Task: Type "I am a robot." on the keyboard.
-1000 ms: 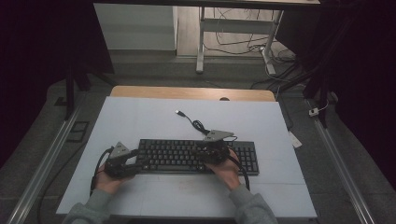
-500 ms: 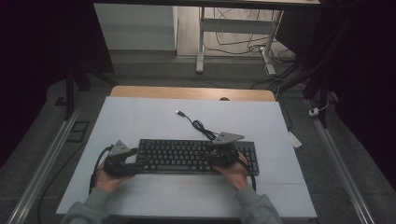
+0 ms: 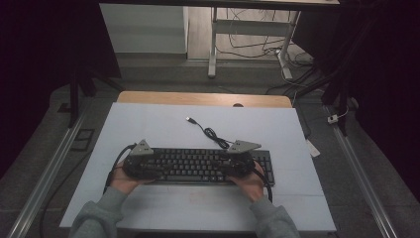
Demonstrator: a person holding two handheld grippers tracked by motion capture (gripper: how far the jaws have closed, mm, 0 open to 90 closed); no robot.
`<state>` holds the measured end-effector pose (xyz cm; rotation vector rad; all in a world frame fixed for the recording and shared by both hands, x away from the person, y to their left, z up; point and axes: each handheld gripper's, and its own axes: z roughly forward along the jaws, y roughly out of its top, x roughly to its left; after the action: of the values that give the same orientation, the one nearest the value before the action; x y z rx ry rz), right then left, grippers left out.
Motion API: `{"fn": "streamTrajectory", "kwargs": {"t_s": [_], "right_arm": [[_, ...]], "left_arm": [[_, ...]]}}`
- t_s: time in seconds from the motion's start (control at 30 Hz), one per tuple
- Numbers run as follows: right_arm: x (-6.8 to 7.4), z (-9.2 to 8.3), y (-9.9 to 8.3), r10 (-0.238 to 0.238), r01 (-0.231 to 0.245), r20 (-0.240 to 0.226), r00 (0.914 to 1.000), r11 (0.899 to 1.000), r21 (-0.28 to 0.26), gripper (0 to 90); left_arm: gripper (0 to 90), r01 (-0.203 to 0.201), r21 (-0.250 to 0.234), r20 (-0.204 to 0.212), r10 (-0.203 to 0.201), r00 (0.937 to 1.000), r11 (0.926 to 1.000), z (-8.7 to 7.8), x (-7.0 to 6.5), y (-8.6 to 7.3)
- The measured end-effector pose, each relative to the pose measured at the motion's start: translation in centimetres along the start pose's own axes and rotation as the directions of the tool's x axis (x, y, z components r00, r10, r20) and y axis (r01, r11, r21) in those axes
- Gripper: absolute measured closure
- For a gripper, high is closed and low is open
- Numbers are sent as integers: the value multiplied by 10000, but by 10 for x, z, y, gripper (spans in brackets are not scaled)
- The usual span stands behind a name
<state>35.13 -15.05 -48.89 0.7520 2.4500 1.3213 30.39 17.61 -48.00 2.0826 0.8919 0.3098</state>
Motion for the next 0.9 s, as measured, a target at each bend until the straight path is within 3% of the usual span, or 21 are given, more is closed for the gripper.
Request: {"fn": "streamTrajectory", "kwargs": {"t_s": [0.2, 0.63, 0.9], "right_arm": [[-1, 0, -1, -10, 9, 51, 10000, 10000, 95, 556], [0, 1, -2, -27, 26, 47, 10000, 9999, 171, 551], [1, 2, -2, -35, 34, 23, 10000, 9998, 212, 549]], "left_arm": [[477, -299, 295, 426, 286, 9987, 9991, 10, -7, -1], [873, -798, 710, 1054, 721, 9918, 9943, 26, -19, -6], [889, -1056, 1099, 1123, 933, 9893, 9883, 38, -26, -9]]}}
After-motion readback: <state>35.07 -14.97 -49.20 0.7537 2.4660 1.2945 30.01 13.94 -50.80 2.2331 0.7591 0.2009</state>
